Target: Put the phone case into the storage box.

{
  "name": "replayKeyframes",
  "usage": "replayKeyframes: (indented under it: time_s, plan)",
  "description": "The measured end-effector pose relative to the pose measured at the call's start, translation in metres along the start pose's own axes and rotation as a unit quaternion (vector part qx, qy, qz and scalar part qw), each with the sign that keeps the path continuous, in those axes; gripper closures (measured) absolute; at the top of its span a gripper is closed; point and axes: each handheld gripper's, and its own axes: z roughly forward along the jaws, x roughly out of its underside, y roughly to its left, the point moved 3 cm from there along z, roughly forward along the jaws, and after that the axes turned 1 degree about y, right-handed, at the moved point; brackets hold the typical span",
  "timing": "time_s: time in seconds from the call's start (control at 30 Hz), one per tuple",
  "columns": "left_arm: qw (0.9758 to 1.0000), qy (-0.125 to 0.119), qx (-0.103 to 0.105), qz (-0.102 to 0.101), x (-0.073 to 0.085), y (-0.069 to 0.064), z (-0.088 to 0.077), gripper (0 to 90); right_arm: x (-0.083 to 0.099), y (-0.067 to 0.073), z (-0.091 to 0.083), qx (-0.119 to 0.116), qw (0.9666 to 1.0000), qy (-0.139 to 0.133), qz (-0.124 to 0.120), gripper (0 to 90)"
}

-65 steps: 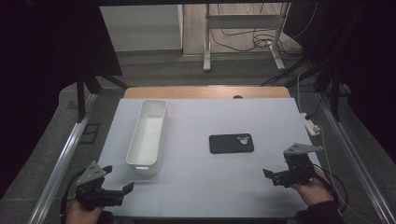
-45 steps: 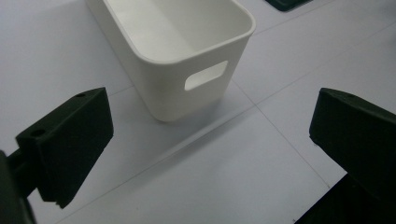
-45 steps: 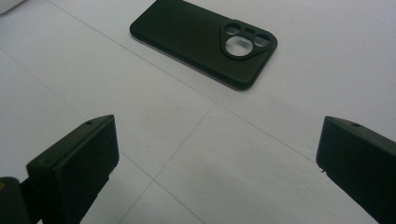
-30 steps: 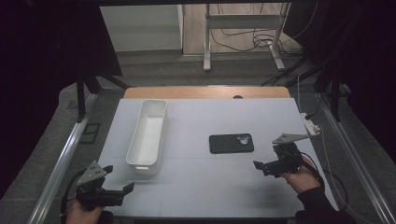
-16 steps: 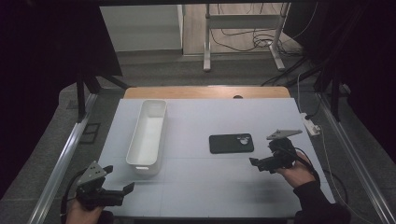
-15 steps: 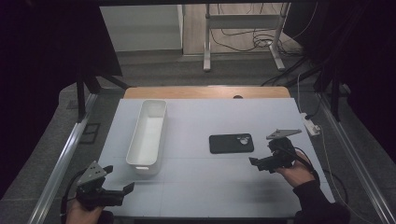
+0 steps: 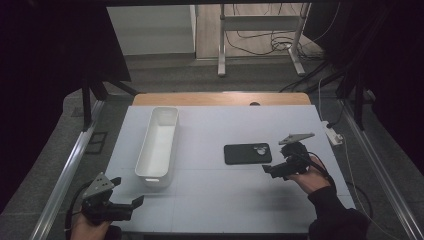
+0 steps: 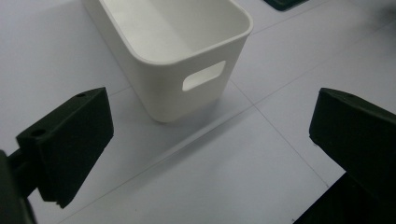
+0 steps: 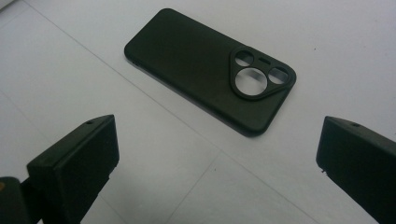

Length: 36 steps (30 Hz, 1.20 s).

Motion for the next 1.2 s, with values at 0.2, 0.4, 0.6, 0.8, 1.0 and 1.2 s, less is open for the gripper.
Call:
replayKeyframes:
  time_s: [0.2,0.4,0.6,0.8,1.0,1.2]
  plan:
    - [1.0000,0.000,0.001,0.000,0.000,0.000,0.000,0.5,-0.007,-0.001,0.007,0.000,1.0000,0.002,-0.002,0.0]
    - [1.0000,0.000,0.001,-0.001,0.000,0.000,0.000,0.5,-0.014,0.001,0.015,0.002,0.9999,0.009,-0.014,0.0]
    - [1.0000,0.000,0.002,-0.001,0.000,0.000,0.000,0.5,-0.021,0.002,0.022,-0.003,0.9997,0.016,-0.019,0.0]
    - [1.0000,0.000,0.003,-0.001,0.000,0.001,0.000,0.5,-0.029,0.001,0.028,-0.005,0.9996,0.020,-0.020,0.0]
    - [1.0000,0.000,0.003,-0.002,0.000,0.001,0.001,0.5,-0.038,0.002,0.034,-0.008,0.9995,0.019,-0.023,0.0]
    - [1.0000,0.000,0.003,-0.002,0.000,0.001,0.001,0.5,-0.045,0.002,0.042,-0.009,0.9993,0.025,-0.026,0.0]
